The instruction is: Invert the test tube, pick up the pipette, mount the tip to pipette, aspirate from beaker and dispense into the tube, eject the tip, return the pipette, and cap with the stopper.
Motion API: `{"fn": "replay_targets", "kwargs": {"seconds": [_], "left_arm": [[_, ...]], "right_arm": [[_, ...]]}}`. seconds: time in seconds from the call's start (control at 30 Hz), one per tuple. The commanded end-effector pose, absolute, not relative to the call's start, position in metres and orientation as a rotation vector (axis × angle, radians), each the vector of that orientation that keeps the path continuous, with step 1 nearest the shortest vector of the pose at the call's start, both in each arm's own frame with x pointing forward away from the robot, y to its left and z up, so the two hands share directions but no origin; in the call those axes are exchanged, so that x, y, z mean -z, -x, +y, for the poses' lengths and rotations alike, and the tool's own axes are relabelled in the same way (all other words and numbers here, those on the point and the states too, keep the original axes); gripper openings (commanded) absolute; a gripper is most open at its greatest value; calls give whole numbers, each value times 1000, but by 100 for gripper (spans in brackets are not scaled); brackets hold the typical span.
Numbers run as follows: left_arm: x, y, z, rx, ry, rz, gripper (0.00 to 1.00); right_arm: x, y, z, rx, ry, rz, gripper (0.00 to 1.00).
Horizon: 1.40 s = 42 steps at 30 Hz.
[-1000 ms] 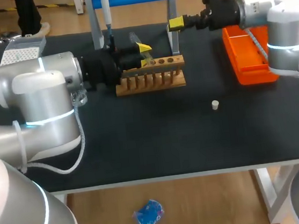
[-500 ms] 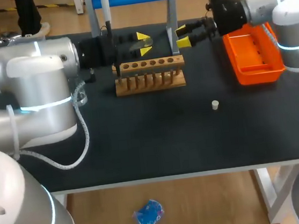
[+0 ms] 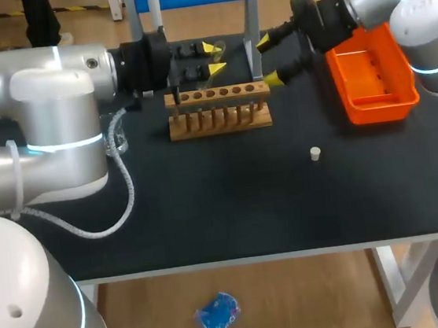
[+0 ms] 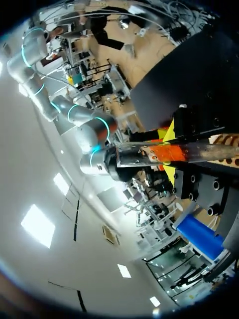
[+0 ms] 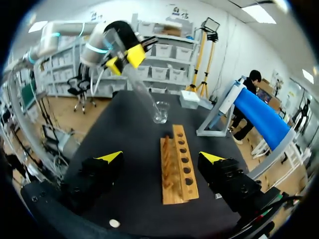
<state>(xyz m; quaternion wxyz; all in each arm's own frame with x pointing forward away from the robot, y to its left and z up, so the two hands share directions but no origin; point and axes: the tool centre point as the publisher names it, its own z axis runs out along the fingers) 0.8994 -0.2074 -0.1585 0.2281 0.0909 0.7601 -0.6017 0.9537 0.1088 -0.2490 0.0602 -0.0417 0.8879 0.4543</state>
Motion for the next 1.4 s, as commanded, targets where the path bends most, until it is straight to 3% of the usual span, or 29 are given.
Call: {"fn": "replay_targets", "kwargs": {"seconds": [0.03,0.67,1.4], "left_arm": [[162,-916,-215,1875,-106,2162,0],[179,-938,-232,1949,-103,2162,0],[192,-983,-231,1958,-99,2187,0]], "right_arm": [[257,-948,100,-1214,357,2642,100],[319,-981,91,-1289,294,2713,100],[330,-1005,95,-1413,236,2728,100]]}}
